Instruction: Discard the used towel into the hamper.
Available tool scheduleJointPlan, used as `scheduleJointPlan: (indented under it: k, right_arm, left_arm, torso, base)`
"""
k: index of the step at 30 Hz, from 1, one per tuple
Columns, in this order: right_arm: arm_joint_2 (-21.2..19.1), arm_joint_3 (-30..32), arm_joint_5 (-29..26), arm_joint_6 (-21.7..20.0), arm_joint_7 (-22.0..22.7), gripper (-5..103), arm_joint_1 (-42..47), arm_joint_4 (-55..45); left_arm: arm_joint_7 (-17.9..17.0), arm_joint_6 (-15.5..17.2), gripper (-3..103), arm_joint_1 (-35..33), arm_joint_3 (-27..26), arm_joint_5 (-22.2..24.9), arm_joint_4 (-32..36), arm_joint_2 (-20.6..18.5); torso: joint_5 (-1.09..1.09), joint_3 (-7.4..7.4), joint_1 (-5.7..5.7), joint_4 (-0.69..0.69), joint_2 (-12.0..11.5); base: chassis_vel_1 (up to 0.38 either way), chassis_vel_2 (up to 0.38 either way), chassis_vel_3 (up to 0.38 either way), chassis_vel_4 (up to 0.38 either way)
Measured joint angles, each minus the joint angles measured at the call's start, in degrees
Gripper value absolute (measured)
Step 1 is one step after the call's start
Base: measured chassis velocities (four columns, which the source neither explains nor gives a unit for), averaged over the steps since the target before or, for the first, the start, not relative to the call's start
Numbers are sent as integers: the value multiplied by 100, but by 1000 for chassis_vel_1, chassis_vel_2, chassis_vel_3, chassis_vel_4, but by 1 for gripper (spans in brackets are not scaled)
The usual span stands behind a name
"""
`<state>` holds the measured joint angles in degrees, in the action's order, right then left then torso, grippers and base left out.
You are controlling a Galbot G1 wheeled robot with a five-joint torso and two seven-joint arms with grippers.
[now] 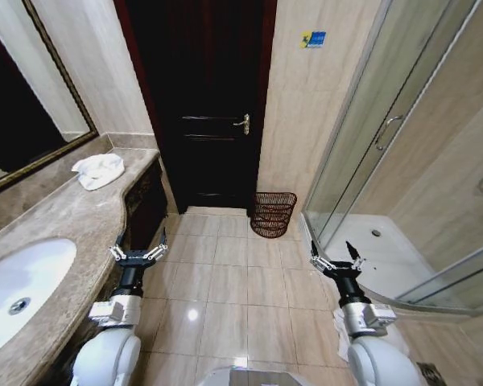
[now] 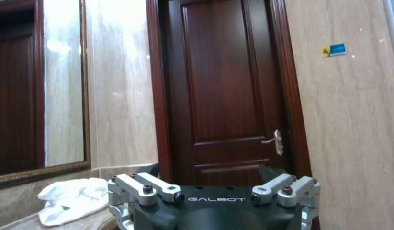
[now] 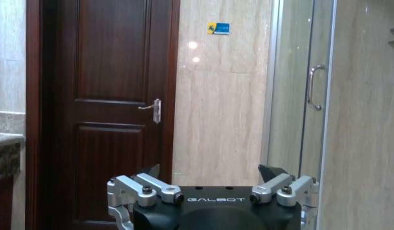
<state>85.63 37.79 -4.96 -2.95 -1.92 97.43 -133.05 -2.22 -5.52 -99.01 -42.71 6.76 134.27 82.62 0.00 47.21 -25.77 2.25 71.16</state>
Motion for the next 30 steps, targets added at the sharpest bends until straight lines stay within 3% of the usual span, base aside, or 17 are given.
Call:
scheduleJointPlan:
  k: [30]
  right_arm:
    - [116,-54,-39,37,38,100,57,-101]
  left_arm:
    - [126,-28,100,29,-42,16,-77,144]
  torso:
    - [0,0,1,0,0]
  base:
    - [-38,37,40,-39]
